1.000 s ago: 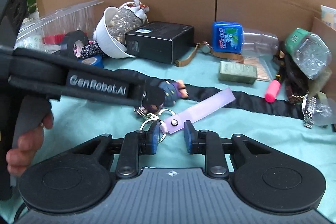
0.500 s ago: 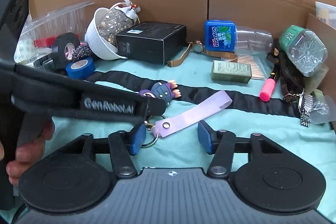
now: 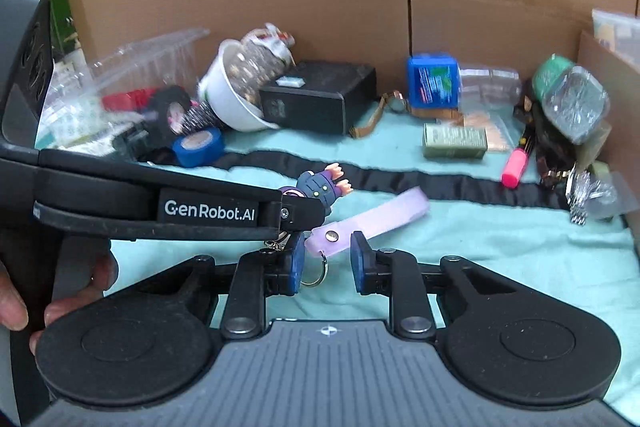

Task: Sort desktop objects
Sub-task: 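Carry the keychain into the clear plastic container and open both grippers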

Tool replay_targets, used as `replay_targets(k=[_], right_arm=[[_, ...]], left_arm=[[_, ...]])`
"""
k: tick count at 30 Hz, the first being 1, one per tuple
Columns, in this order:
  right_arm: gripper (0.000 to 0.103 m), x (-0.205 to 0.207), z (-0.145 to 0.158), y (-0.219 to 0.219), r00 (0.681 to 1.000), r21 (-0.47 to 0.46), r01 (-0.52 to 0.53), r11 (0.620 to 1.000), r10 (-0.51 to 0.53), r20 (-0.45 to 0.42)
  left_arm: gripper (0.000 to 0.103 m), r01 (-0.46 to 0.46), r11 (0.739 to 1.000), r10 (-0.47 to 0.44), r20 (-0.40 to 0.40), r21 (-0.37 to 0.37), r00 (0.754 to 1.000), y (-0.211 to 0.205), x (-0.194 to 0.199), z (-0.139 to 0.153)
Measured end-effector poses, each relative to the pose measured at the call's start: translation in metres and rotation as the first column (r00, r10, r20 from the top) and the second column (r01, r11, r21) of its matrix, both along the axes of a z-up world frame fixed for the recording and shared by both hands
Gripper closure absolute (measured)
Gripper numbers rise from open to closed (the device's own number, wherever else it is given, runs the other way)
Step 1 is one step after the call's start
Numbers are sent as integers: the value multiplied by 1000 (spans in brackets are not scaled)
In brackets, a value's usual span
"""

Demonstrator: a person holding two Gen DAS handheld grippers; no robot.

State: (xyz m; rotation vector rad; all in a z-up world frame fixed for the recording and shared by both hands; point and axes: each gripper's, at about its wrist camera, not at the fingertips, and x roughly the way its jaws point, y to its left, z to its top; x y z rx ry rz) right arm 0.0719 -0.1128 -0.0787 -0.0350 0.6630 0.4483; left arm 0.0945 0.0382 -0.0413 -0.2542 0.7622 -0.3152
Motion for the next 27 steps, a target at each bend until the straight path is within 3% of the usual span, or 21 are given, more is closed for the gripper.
replay_targets(k=[8,16,22,27], right_arm=[[75,-24,51,12,992,38,-42,998,38,118],[75,-35,103,71,956,45,-186,981,170,240],[75,-37,120,133,913,8,-301,954,286,290],[75,-32,120,183,890,-18,-372,928,362,277]], left_arm=[[78,-46,999,43,131,17,990,15,-35,62],[78,-173,984,158,268,33,950,75,-68,119],[78,-281,959,261,309,22,915,136,-88,136],[77,-346,938,321,312,29,894,176,-93,132]])
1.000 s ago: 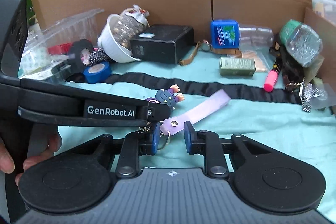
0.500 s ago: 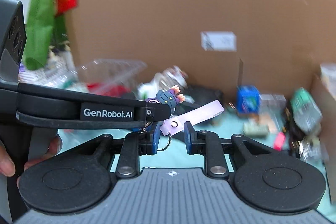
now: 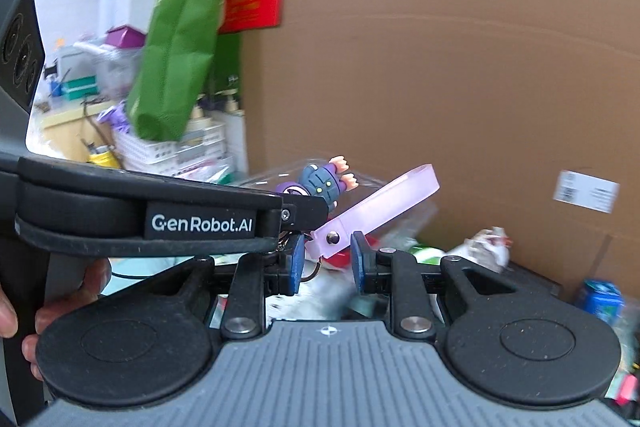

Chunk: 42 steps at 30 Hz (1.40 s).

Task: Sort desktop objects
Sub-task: 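Carry the keychain into the clear plastic container and open both grippers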

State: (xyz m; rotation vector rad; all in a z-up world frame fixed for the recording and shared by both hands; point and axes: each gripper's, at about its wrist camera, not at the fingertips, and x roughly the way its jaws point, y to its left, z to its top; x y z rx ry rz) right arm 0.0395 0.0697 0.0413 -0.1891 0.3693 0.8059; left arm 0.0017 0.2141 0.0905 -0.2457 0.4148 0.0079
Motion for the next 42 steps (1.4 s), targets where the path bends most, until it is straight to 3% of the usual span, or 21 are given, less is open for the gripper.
replay_targets(k=[9,15,16,18,19,20,21,23,27,35,42], right_arm=[[75,20,-33,59,995,-93,-79,993,73,-65],[74,29,-46,72,991,-117,-91,989,79,-106],[74,29,-47,71,991,-119,-92,989,79,-109],[69,29,-48,73,991,-121,-97,988,84,-105],[63,27,-48,73,992,-119,-96,988,85,-92],[48,26,-48,73,994,-121,-90,989,81,-77],[39,25,-47,71,995,-119,-81,990,74,-61],[32,22,-46,70,997,-110,-75,991,72,-33],[1,19,-43,65,999,-85,-39,996,40,11],[0,21,-43,58,1000,-97,-31,995,30,-9],[0,21,-42,42,999,-55,-8,998,6,-39]], left_arm=[[77,-52,996,45,-93,-69,995,50,18,-39],[76,-51,995,41,-122,-85,992,68,23,-55],[60,-48,995,38,-121,-88,992,70,23,-57],[51,-58,994,47,-114,-95,992,73,20,-59],[29,-58,993,47,-104,-105,993,73,19,-58],[11,-61,992,50,-90,-114,995,74,18,-56],[6,-75,990,68,-67,-120,995,74,15,-55],[0,-95,990,93,-18,-108,995,73,9,-51],[0,-71,994,70,-8,-81,998,68,7,-46],[0,-28,996,23,-64,-86,998,55,10,-51],[0,-23,999,19,-75,-46,997,41,7,-47]])
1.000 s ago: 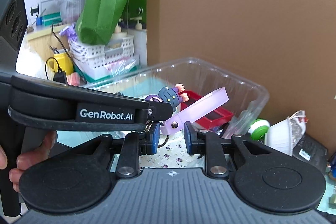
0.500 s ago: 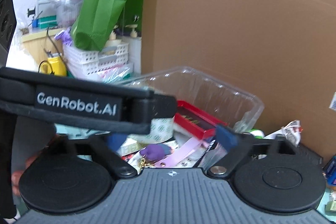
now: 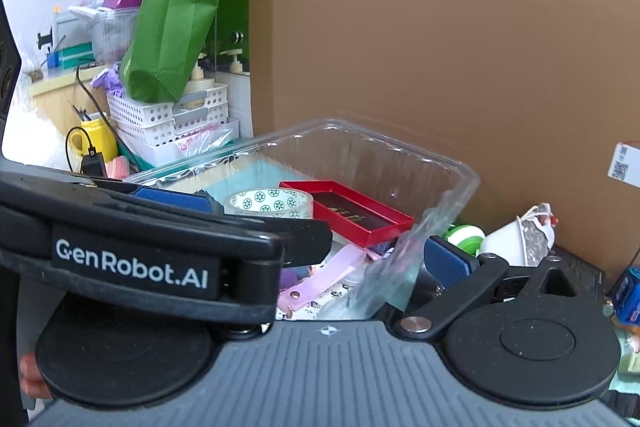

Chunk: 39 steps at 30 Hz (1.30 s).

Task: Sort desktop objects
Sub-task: 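Carry the keychain into the clear plastic container and open both grippers, then move both grippers back over the table toward the block and highlighter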

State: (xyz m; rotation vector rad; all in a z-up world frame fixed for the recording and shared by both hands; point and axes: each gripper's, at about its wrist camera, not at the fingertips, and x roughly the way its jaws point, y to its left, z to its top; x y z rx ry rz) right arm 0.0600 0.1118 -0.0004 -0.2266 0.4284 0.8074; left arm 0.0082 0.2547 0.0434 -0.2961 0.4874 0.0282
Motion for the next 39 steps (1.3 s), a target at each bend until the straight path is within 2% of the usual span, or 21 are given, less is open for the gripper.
replay_targets(k=[4,8,16,21,26,31,35,39], right_arm=[[0,-4,2,-15,1000,12,8,1000,-8,-2],[0,-7,5,-38,1000,28,25,999,-25,10],[0,-15,2,-106,991,71,131,989,-133,31],[0,-20,-11,-152,970,56,233,971,-236,61],[0,-11,-30,-196,945,42,327,944,-328,16],[0,13,-49,-245,895,98,443,891,-434,-100],[1,37,-68,-280,828,91,553,828,-533,-176],[8,61,-88,-305,775,74,614,786,-583,-242]], left_arm=[[0,16,1000,-16,0,6,1000,-15,-1,3],[0,64,997,-65,26,44,998,-41,-6,8],[0,167,984,-170,40,62,985,-104,-4,8],[0,234,971,-236,32,58,971,-152,7,-12],[0,309,951,-309,-4,20,951,-192,26,-34],[0,357,934,-357,-32,11,934,-221,49,-53],[1,401,915,-400,-34,40,916,-241,70,-62],[1,440,896,-438,-48,63,898,-262,95,-68]])
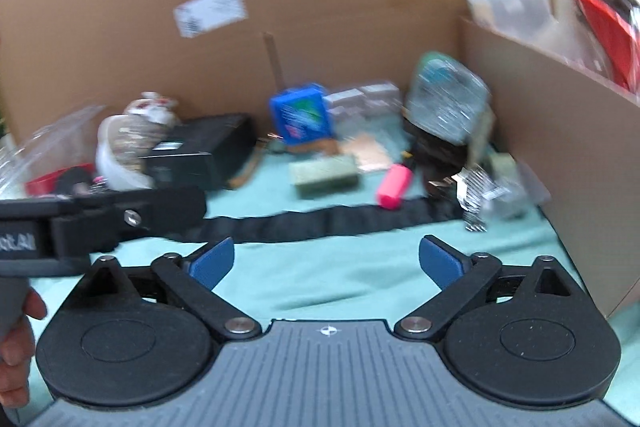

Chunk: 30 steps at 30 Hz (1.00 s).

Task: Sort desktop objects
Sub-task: 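Move both grippers back over the table toward the block and highlighter, then grasp the green-grey block with the left gripper while the right grasps the pink highlighter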

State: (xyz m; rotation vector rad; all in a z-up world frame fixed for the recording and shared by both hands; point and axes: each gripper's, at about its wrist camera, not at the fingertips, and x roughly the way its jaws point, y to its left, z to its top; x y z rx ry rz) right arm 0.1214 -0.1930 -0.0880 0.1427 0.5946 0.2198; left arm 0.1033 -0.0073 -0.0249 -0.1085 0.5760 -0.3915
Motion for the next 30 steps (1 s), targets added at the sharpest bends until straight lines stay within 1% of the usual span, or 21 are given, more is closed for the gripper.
replay_targets(k=[1,3,5,9,11,16,19,21,22,23,24,25,27,29,30], right_arm=[[10,5,-4,-4,1000,6,11,1000,-10,-13],[18,18,-10,-11,999,14,20,1000,-19,-39],[24,29,-15,-14,998,20,19,1000,-18,-58],[33,45,-18,-11,998,-3,16,1000,-16,-54],[34,53,-19,-9,998,-7,10,1000,-10,-58],[35,67,-21,-8,999,-9,0,1000,0,-44],[42,73,-22,-7,999,-26,19,999,-19,-32],[48,76,-22,-9,999,-27,33,999,-34,-31],[50,77,-23,-10,999,-26,39,999,-40,-32],[53,78,-23,-11,998,-27,46,999,-47,-32],[56,79,-23,-11,998,-29,52,998,-53,-33],[58,79,-23,-11,998,-36,56,998,-57,-32],[74,79,-24,-11,996,-52,81,995,-83,-32],[80,78,-24,-14,995,-52,91,994,-93,-33],[81,77,-24,-15,995,-49,93,994,-95,-34]], left_arm=[[1,6,1000,-6,-2,6,1000,-5,7,-1],[1,15,1000,-15,-6,13,1000,-13,22,-4],[3,32,999,-31,-9,19,999,-22,37,-7],[10,58,997,-57,-17,45,998,-37,66,-17],[14,60,998,-59,-35,36,998,-41,78,-23],[21,70,997,-68,-71,26,995,-47,103,-34],[24,94,994,-90,-64,48,994,-52,113,-37],[30,110,991,-105,-69,74,992,-56,118,-41],[35,116,989,-109,-76,88,991,-58,122,-44],[39,120,988,-112,-82,95,990,-60,124,-47],[47,120,989,-113,-87,82,990,-59,126,-48],[48,119,990,-112,-96,71,989,-59,128,-50],[50,120,990,-113,-91,71,989,-59,127,-50],[60,124,990,-117,-100,65,988,-59,126,-49],[61,126,990,-118,-105,65,987,-58,126,-48]])
